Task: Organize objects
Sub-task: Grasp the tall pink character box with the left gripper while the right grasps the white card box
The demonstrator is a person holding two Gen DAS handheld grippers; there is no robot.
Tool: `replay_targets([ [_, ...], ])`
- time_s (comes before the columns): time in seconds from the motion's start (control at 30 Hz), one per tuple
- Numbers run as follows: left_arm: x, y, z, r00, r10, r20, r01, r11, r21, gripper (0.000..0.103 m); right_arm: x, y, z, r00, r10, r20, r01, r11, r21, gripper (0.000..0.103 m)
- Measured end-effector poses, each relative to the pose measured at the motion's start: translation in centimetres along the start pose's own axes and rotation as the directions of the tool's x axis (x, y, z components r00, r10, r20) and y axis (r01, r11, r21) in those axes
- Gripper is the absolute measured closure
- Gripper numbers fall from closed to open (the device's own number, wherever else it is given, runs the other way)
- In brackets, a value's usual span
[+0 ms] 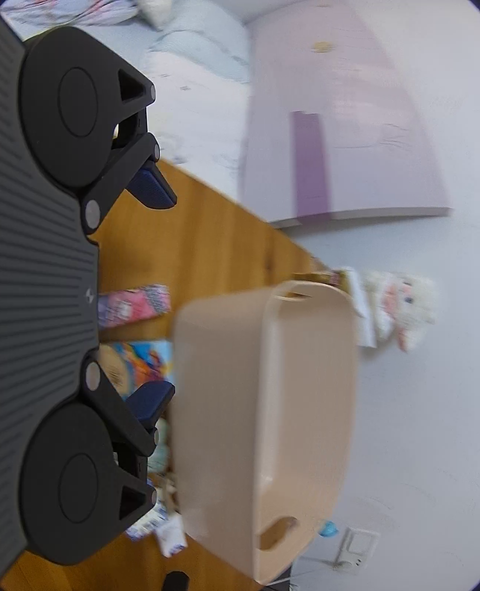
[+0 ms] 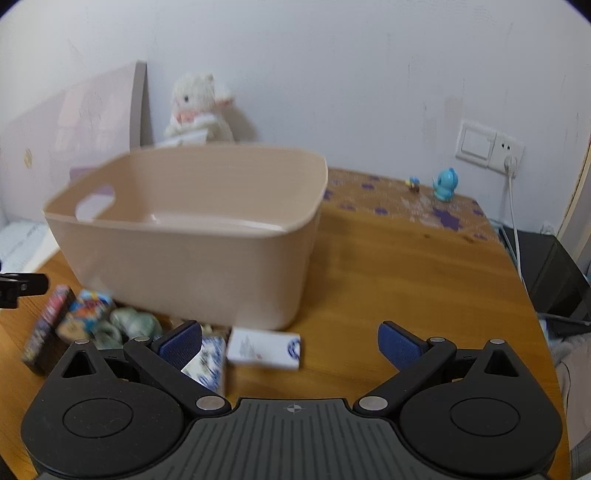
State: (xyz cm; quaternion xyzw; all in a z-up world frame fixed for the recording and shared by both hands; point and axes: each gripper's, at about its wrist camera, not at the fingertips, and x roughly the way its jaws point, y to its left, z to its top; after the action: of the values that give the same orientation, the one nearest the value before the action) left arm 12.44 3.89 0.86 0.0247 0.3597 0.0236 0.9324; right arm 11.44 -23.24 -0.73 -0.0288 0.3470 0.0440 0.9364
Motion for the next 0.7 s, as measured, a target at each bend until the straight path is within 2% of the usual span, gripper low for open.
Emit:
replay_targets([
  [0.1,1.3,1.2,-1.1,0.998,-0.033,-0.058,0.03,0.998,-0.051,0.003,1.2,-0.3,-0.6,0.999,-0.025,-0.027,0.025,1.0,0.001,0.0],
  [0.2,2.2,1.9,-1.8,0.996,-0.032,-0.083,0.027,0.998,-0.057,0.003,2.2,-0.9,-1.1,0.998,-0.034,-0.048,0.035,0.999,0.007,0.0],
  [0.47,3.4,1.9,-2.9,0.995,-0.007,-0.099,0.005,1.0,-0.014,0.003,5.3,-0.8,-2.7,0.994,-0.021,-0.108,0.021,1.0,-0.005,0.0],
  [0.7,4.0,2.1,-2.9,0.995,-0.009,-0.104,0.007,1.0,-0.022,0.004,6.1,0.5,-2.7,0.995,-0.001,-0.097,0.001,1.0,0.002,0.0],
])
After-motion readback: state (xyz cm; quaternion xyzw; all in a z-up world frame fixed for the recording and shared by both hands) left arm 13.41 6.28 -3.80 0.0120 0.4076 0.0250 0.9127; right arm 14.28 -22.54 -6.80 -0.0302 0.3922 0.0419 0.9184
